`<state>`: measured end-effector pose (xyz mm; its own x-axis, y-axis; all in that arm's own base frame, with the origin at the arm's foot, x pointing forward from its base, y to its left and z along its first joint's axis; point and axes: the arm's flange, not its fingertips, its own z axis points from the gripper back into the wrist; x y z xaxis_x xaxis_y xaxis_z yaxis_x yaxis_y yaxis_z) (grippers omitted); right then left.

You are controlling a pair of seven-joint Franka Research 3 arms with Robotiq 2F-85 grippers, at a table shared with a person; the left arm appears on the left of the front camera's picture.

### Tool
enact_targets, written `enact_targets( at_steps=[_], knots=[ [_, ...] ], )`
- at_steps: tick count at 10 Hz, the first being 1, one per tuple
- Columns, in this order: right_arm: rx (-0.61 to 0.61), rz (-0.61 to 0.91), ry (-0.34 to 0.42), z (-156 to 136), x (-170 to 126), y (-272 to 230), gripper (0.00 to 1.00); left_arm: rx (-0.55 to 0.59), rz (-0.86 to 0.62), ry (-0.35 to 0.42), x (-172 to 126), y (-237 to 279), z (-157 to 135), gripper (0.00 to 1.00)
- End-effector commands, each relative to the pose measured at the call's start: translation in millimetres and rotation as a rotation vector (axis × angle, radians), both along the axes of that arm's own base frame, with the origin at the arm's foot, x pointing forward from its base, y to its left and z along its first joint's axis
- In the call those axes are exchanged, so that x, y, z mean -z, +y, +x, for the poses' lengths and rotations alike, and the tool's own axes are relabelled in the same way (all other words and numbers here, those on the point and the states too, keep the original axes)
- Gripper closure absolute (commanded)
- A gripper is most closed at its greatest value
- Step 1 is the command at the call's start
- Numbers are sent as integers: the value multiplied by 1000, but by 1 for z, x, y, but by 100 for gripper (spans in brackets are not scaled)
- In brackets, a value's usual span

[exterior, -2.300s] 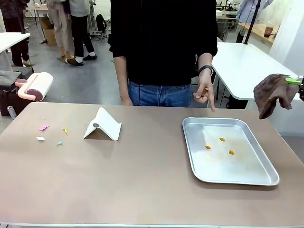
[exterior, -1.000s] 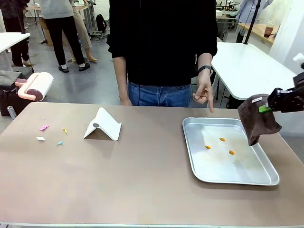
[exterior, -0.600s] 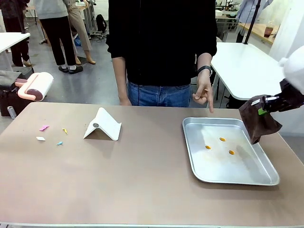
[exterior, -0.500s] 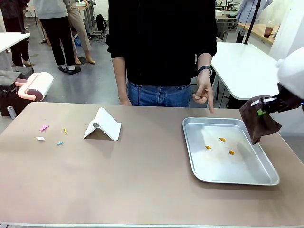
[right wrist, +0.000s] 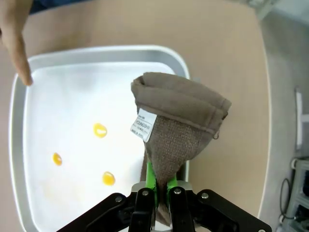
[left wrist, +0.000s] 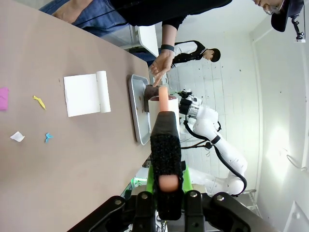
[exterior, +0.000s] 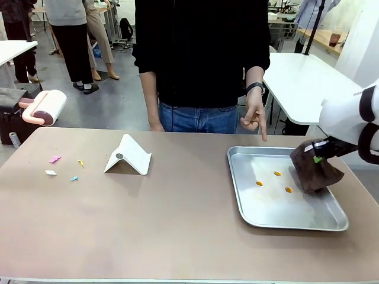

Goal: Clean the surface of the table.
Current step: If a person points to the right, clean the right side of the table with your right hand, and if they point to the left, clean the left side with your left hand.

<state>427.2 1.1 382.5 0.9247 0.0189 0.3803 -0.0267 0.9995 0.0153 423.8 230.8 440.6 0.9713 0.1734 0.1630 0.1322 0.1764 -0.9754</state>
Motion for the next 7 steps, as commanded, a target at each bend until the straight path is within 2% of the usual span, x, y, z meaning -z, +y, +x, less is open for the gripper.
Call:
enact_targets(
  at_steps=[1,7],
  knots=[
    [2,-19,74,12,15,12,91,-3,-5,11,-5,-2,-4,95],
    [8,53,129,25,39,28,91,-3,-5,11,-5,-2,-4,95]
  ],
)
